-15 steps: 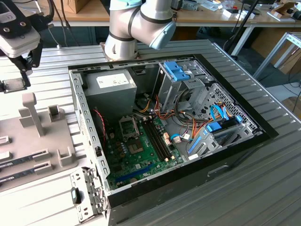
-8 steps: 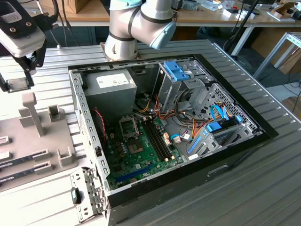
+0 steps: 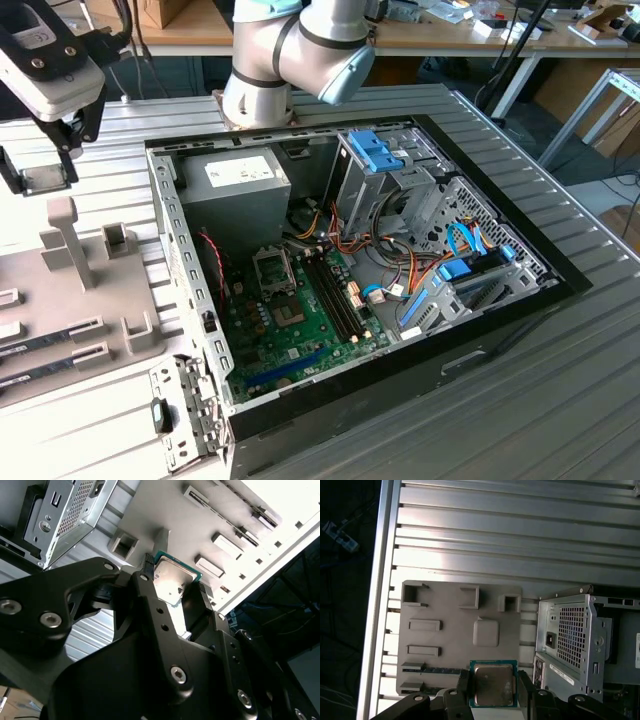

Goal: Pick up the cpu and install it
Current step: 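Pick up the cpu and move it towards the insertion slot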

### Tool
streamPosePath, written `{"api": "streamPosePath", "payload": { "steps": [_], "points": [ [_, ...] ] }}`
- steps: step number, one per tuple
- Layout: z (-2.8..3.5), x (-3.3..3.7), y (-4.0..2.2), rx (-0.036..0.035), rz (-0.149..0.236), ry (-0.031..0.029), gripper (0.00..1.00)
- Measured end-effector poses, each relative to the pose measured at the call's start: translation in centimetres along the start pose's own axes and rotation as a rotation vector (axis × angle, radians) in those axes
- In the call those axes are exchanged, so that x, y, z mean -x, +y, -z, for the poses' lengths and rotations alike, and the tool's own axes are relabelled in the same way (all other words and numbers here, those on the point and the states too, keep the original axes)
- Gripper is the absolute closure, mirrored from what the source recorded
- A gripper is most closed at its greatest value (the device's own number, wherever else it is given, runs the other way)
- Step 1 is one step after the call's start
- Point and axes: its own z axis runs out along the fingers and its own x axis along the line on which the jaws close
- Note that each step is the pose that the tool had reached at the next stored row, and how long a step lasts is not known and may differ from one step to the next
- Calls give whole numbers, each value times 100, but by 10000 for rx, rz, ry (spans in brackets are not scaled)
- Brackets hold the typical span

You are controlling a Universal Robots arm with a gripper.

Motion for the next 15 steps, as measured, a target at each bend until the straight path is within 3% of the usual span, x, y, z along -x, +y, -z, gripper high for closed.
{"api": "streamPosePath", "payload": {
  "steps": [15],
  "points": [
    [-2, 35, -3, 0, 0, 0, 53]
  ]
}}
